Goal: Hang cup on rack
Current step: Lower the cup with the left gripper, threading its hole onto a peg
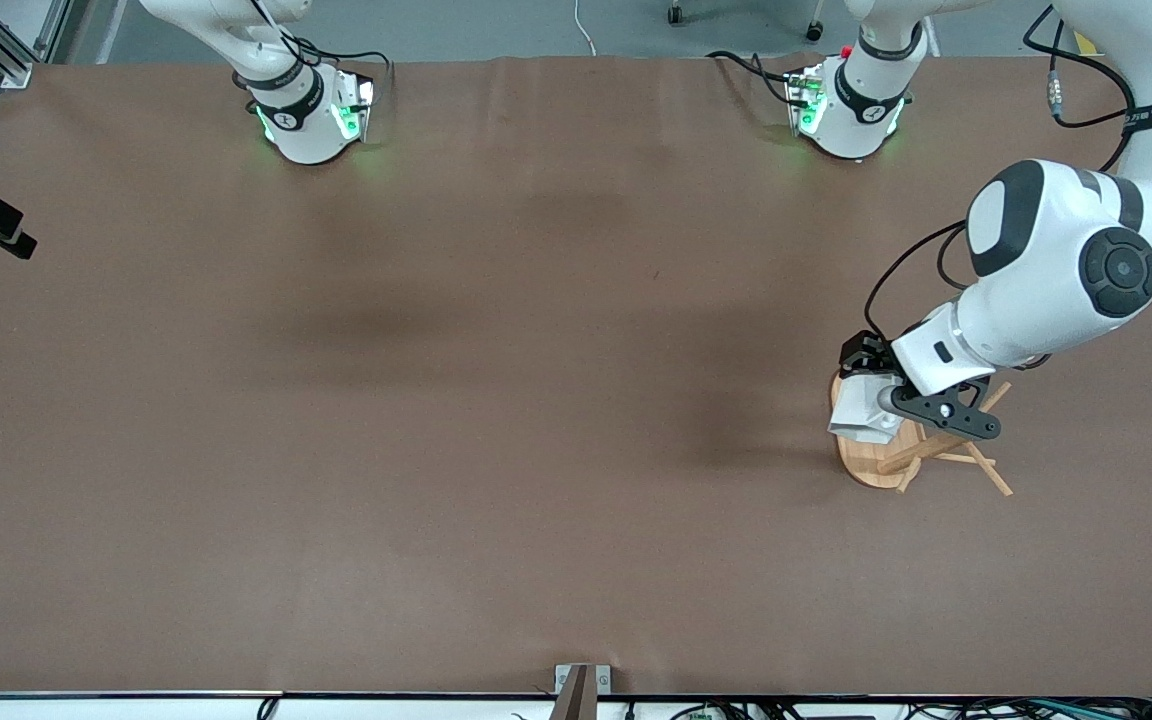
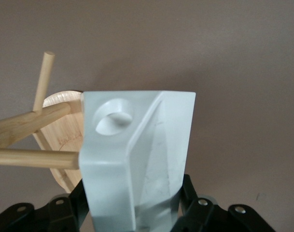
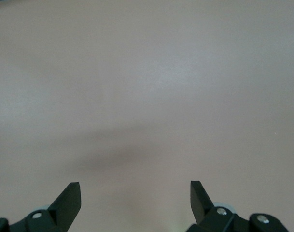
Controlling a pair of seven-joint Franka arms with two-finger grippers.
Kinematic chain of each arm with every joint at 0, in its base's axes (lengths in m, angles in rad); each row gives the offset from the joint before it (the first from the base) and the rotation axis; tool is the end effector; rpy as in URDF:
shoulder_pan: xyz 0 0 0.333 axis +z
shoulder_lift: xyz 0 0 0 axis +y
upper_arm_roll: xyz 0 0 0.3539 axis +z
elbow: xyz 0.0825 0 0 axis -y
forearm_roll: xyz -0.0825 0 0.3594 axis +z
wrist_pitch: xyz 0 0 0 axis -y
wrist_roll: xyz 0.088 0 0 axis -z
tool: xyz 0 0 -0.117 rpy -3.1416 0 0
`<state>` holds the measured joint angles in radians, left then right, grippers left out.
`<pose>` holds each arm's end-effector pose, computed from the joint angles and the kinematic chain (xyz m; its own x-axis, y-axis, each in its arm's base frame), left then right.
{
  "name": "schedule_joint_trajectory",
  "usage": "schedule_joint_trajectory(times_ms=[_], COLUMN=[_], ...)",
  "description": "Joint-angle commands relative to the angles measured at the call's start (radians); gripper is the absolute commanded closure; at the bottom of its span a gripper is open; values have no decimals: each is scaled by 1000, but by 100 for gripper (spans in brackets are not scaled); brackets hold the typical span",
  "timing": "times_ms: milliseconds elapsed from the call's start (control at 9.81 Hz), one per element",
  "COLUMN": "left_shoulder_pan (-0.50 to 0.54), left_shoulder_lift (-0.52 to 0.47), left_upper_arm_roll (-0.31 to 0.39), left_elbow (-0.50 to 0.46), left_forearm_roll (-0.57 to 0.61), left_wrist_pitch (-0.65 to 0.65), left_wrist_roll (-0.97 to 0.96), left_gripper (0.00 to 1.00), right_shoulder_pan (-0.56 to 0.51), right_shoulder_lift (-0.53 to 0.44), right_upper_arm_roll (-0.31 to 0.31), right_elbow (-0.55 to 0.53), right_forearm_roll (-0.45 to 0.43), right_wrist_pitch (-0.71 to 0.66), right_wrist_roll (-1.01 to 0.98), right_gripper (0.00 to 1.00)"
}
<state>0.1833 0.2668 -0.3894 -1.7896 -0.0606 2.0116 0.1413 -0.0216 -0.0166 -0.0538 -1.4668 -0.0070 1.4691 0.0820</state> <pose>0.5999 -0.1100 0.4487 0.9523 -0.3052 -0.0069 -0.3004 -0.9409 0.1563 0.5121 -0.0399 0.6980 0.9873 -0.1574 0.0193 -0.1576 -0.9875 0.0045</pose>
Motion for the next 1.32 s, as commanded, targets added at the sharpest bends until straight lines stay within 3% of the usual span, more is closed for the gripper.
schedule_joint_trajectory(times_ms=[0, 204, 1223], left_shoulder_pan=[2, 4, 2], left_shoulder_lift=[14, 17, 57], left_upper_arm_roll=[7, 9, 38], left_elbow=[-27, -27, -19], left_forearm_roll=[-5, -5, 5], left_wrist_pitch=[22, 22, 62], left_wrist_roll=[26, 26, 27], left_gripper=[99, 99, 97], right_shoulder_pan=[-3, -18, -26], right_shoulder_lift=[-9, -8, -20], right_upper_arm_roll=[0, -3, -1], right_elbow=[0, 3, -20], right_forearm_roll=[-18, -15, -18], right_wrist_pitch=[-12, -93, 46], right_wrist_roll=[12, 9, 10], right_gripper=[0, 0, 0])
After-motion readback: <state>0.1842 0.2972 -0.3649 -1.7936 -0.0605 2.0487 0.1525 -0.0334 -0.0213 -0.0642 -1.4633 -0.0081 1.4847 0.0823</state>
